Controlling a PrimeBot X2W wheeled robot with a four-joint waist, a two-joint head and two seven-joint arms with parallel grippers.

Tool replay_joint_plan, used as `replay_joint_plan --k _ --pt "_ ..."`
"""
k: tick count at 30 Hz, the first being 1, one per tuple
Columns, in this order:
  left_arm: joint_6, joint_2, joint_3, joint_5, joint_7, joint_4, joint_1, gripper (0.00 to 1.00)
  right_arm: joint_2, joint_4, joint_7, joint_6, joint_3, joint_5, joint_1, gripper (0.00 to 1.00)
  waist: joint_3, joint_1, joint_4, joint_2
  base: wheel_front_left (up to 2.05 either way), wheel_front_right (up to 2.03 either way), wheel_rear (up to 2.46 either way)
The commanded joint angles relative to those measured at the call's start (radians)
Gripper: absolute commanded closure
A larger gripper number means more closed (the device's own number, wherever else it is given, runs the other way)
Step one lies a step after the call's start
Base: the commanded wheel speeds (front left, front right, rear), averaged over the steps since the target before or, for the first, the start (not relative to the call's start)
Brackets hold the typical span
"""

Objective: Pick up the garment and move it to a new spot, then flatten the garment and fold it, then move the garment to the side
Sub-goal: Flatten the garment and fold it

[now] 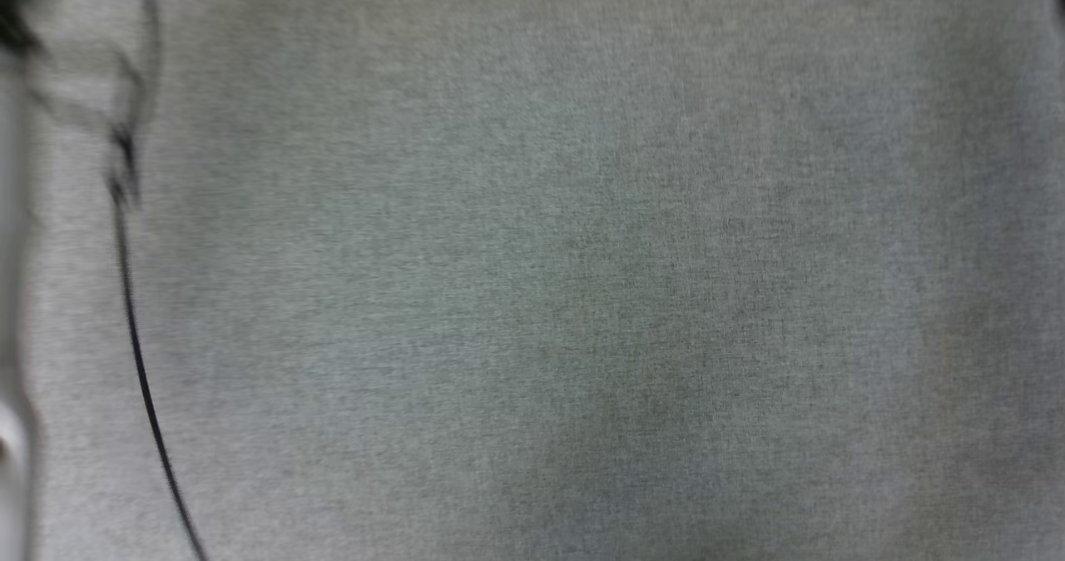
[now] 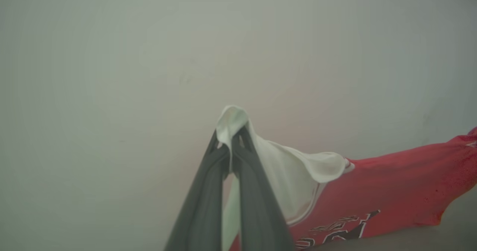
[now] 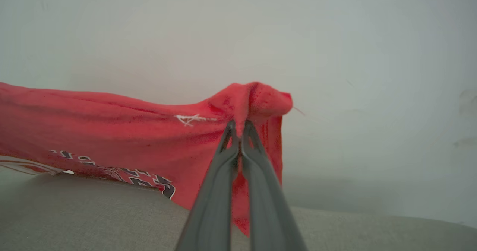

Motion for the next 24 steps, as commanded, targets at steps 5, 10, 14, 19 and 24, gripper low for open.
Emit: replay_joint_plan --k 5,10,14,19,24 --pt "0.021 -0.055 0.034 0.004 -0.014 -0.076 0.288 1.0 -0.021 0.063 0.023 -0.001 0.04 0.094 0.153 1.0 -0.094 -0.0002 0.033 0.0 0.0 0.0 0.0" --pt "0.018 -0.075 0.046 0.03 -0.014 -0.163 0.565 1.0 -0.048 0.061 0.067 -0.001 0.104 0.188 0.3 1.0 -0.18 -0.0002 0.041 0.0 0.0 0.0 0.0" --pt "0.011 -0.057 0.022 0.026 -0.013 -0.188 0.752 1.0 -0.086 0.045 0.103 -0.001 0.161 0.243 0.425 1.0 -0.254 -0.0002 0.046 0.0 0.0 0.0 0.0" --pt "0.003 -0.022 -0.02 0.004 0.028 -0.225 0.939 1.0 -0.132 0.01 0.156 -0.001 0.214 0.317 0.575 1.0 -0.34 -0.0002 0.052 0.0 0.0 0.0 0.0" --pt "0.01 0.017 -0.052 -0.011 0.078 -0.281 1.095 1.0 -0.16 -0.031 0.192 -0.001 0.237 0.387 0.72 1.0 -0.418 -0.0002 0.054 0.0 0.0 0.0 0.0"
